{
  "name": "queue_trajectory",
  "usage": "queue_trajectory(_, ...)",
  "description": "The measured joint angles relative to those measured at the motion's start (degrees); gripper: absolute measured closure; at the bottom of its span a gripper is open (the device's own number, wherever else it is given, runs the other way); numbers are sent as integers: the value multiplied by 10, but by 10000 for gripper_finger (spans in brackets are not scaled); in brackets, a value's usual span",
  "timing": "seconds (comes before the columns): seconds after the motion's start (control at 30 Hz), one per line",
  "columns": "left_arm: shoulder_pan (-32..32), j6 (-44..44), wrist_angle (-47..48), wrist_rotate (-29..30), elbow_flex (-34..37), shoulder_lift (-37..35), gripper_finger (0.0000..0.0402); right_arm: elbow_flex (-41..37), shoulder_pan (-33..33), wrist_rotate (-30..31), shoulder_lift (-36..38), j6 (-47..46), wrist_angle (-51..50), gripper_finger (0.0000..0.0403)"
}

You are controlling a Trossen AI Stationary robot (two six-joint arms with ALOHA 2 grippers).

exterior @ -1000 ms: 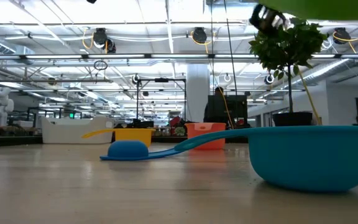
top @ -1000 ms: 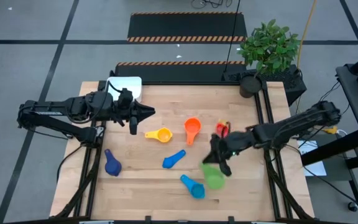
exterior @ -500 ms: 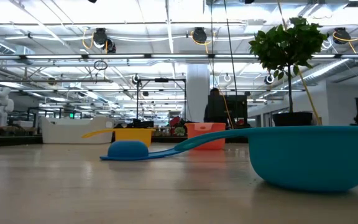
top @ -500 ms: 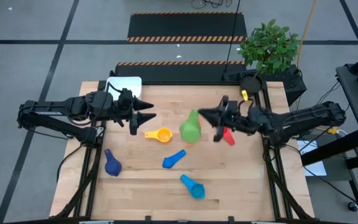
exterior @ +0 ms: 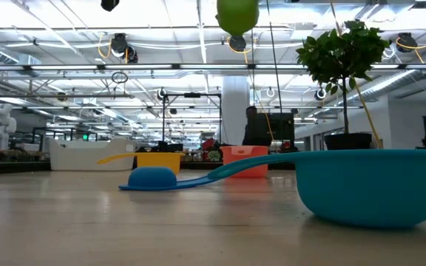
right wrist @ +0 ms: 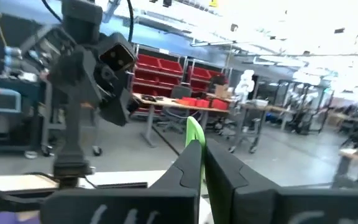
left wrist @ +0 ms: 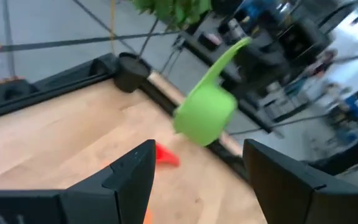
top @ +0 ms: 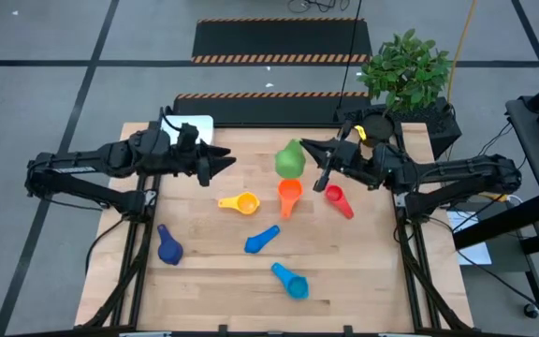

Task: Nest measuring cups in basket
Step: Stack the green measuring cup into the orange measuring cup

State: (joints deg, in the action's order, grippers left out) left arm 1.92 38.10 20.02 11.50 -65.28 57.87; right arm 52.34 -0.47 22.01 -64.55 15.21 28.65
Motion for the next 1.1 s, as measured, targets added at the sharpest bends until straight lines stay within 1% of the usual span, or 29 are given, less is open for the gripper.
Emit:
queue_trajectory(0.13,0,-5,-93,-30,-1,19,157,0,-16,-46,0,8,0,403)
queue_trajectory(0.23,-3,-20,-141,-42,-6,53,157,2,-19,-73,0,6,-3,403)
queue_trajectory(0.3,-11,-66,-150,-42,-26,85,157,5,-19,-86,0,5,-2,403)
queue_trajectory(0.43,-28,-190,-151,-42,-88,160,157,5,-22,-107,4,-13,-4,403)
queue_trajectory(0.53,-24,-240,-166,-29,-135,210,156,5,-26,-124,6,-26,-1,403)
queue_trajectory(0.63,-8,-246,-172,-26,-175,254,143,5,-31,-148,7,-41,-2,403)
queue_trajectory(0.73,6,-250,-172,-26,-196,288,119,5,-36,-164,9,-55,-2,403)
queue_trajectory(0.83,18,-249,-182,-35,-206,304,96,5,-38,-163,11,-62,-1,403)
queue_trajectory(0.9,24,-247,-182,-43,-207,305,87,5,-41,-163,15,-63,-5,403)
queue_trajectory(1.0,28,-245,-178,-44,-205,304,89,5,-46,-164,19,-76,-2,403)
queue_trajectory(1.1,32,-248,-161,-44,-204,305,106,5,-51,-164,21,-85,-2,403)
